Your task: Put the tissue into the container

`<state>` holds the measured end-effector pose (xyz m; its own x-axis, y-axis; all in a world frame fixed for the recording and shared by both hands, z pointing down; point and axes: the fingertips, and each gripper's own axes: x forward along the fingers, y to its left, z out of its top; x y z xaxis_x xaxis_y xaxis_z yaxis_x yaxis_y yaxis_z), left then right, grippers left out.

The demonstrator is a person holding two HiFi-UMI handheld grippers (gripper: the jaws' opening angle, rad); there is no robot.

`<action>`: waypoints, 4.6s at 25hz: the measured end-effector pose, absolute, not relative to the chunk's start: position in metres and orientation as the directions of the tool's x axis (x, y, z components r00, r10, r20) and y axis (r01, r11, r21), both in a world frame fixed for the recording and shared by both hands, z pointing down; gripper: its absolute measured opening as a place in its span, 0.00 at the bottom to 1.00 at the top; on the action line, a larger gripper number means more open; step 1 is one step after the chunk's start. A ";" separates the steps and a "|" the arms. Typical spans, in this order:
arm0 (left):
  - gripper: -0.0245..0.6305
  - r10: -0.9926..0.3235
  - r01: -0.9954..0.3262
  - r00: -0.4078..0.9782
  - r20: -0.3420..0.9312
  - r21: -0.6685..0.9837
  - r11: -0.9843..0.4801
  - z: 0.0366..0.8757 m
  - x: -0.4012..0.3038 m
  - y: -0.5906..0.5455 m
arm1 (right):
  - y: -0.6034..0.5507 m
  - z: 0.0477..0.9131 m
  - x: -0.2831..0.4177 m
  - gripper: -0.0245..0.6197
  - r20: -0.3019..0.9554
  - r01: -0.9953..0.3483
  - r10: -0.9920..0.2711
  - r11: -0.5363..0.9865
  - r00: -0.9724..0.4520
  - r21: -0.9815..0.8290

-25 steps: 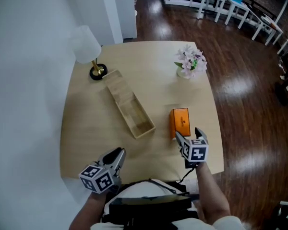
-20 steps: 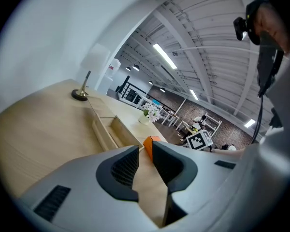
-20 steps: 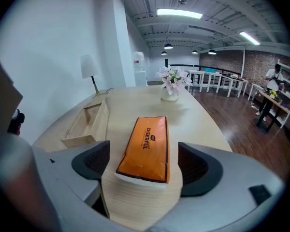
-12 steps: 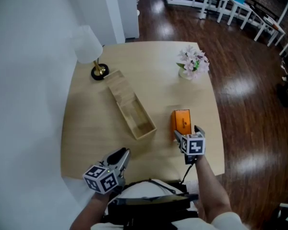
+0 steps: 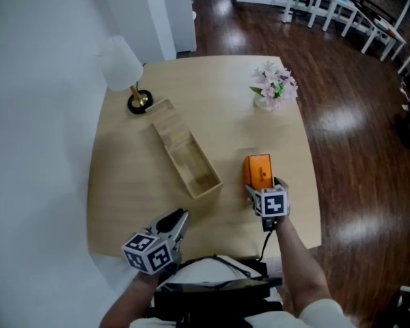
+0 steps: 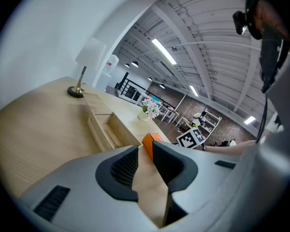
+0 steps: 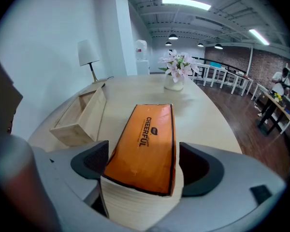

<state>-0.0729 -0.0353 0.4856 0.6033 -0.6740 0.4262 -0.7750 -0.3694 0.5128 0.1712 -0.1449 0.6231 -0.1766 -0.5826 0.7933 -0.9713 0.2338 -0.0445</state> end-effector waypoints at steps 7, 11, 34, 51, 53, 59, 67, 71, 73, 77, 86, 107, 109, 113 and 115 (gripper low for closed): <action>0.16 -0.664 -0.771 0.610 0.431 0.517 -0.373 0.488 -0.072 -0.040 | -0.144 0.634 0.172 0.74 0.805 -0.974 -0.570 0.224 -0.165 -0.041; 0.16 -0.657 -0.770 0.613 0.439 0.520 -0.371 0.490 -0.072 -0.042 | -0.145 0.636 0.170 0.74 0.806 -0.972 -0.566 0.233 -0.172 -0.043; 0.16 -0.638 -0.743 0.644 0.423 0.544 -0.389 0.483 -0.078 -0.049 | -0.147 0.626 0.176 0.61 0.778 -0.980 -0.607 0.190 -0.164 -0.058; 0.16 -0.635 -0.727 0.658 0.403 0.558 -0.399 0.481 -0.080 -0.046 | -0.154 0.598 0.172 0.59 0.739 -0.979 -0.652 0.200 -0.170 -0.049; 0.16 -0.636 -0.726 0.659 0.401 0.560 -0.399 0.482 -0.080 -0.047 | -0.154 0.594 0.173 0.59 0.736 -0.979 -0.656 0.197 -0.170 -0.051; 0.16 -0.657 -0.736 0.644 0.393 0.552 -0.391 0.481 -0.089 -0.051 | -0.163 0.565 0.157 0.59 0.688 -0.970 -0.695 0.235 -0.210 -0.058; 0.16 -0.692 -0.772 0.599 0.402 0.519 -0.367 0.484 -0.113 -0.058 | -0.185 0.525 0.105 0.58 0.624 -0.942 -0.724 0.329 -0.296 -0.065; 0.16 -0.707 -0.783 0.580 0.404 0.517 -0.347 0.486 -0.127 -0.060 | -0.190 0.520 0.081 0.58 0.618 -0.929 -0.718 0.364 -0.320 -0.058; 0.16 -0.709 -0.781 0.579 0.404 0.524 -0.339 0.487 -0.133 -0.059 | -0.192 0.515 0.067 0.58 0.608 -0.921 -0.718 0.385 -0.339 -0.059; 0.16 -0.708 -0.779 0.578 0.406 0.531 -0.332 0.488 -0.141 -0.057 | -0.197 0.505 0.042 0.58 0.592 -0.903 -0.714 0.426 -0.374 -0.056; 0.16 -0.734 -0.792 0.550 0.399 0.529 -0.306 0.489 -0.165 -0.054 | -0.197 0.505 -0.011 0.58 0.593 -0.852 -0.668 0.521 -0.450 -0.059; 0.16 -0.730 -0.773 0.566 0.384 0.554 -0.309 0.491 -0.171 -0.054 | -0.190 0.576 -0.065 0.58 0.737 -0.788 -0.496 0.611 -0.459 -0.079; 0.16 -0.727 -0.772 0.568 0.385 0.555 -0.309 0.491 -0.170 -0.053 | -0.188 0.588 -0.064 0.58 0.770 -0.788 -0.471 0.613 -0.430 -0.065; 0.16 -0.729 -0.771 0.565 0.387 0.562 -0.299 0.491 -0.169 -0.051 | -0.188 0.595 -0.064 0.59 0.787 -0.797 -0.461 0.601 -0.410 -0.063; 0.16 -0.725 -0.771 0.565 0.393 0.565 -0.295 0.494 -0.168 -0.047 | -0.190 0.595 -0.064 0.59 0.783 -0.802 -0.471 0.594 -0.406 -0.059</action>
<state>-0.1676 -0.0468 0.4936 0.5654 -0.7252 0.3929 -0.7706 -0.2947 0.5650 -0.0643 -0.1897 0.5947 -0.4062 -0.4710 0.7830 -0.8021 0.5943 -0.0586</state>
